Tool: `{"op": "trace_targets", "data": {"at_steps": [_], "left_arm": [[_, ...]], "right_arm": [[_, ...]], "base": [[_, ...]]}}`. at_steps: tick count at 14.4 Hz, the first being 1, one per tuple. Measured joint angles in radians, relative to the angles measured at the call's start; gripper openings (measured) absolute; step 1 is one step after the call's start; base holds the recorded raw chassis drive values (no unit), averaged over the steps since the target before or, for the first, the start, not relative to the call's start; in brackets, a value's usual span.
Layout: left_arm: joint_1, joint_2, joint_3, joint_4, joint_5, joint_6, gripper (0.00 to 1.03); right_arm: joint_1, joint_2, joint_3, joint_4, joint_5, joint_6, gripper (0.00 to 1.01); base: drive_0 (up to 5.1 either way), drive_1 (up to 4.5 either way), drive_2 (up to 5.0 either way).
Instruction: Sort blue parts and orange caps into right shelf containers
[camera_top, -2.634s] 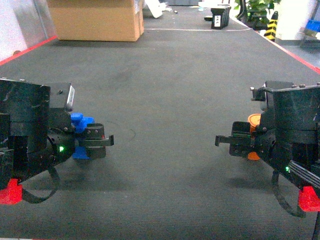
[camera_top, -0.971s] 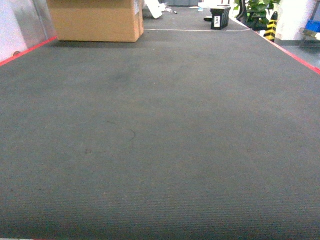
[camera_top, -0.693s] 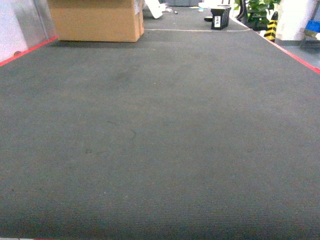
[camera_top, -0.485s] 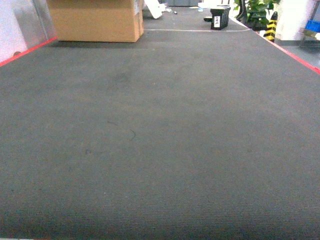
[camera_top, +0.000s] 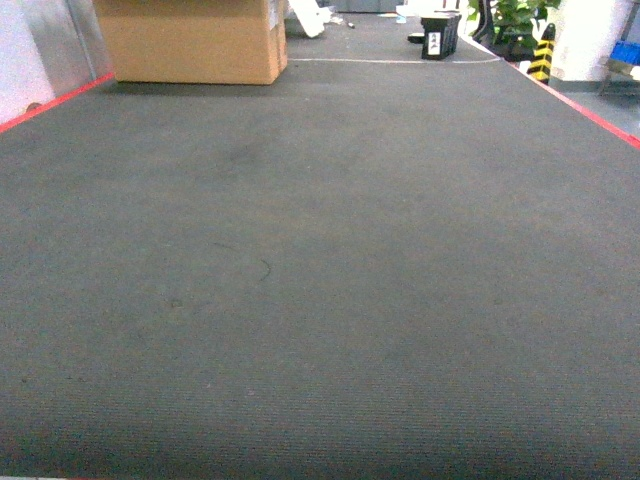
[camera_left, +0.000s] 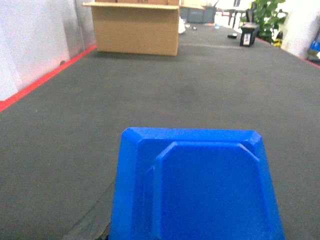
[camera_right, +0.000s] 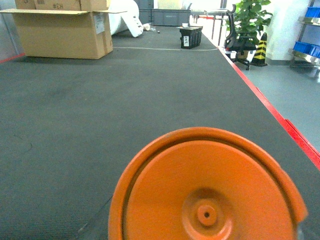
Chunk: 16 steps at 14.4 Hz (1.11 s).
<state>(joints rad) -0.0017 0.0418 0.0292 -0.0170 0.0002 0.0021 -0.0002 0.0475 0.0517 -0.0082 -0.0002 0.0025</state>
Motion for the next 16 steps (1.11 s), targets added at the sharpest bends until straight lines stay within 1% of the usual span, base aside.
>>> {"op": "trace_targets", "data": {"at_steps": [1,3,16], "left_arm": [[0.0,-0.031,-0.01,0.023,0.0,0.0,0.42],[0.001,-0.031,-0.018,0.006,-0.003,-0.001,0.42],[0.001,-0.031,-0.018,0.01,-0.001,-0.001,0.42]], "right_arm": [[0.0,-0.006,-0.006,0.001,0.0,0.0,0.45],[0.0,-0.035,-0.039,-0.001,0.0,0.0,0.45],[0.0,-0.041,-0.039,0.002,0.0,0.0,0.45]], "base": [[0.0,0.0,0.0],[0.0,0.0,0.0],[0.0,0.0,0.0]]}}
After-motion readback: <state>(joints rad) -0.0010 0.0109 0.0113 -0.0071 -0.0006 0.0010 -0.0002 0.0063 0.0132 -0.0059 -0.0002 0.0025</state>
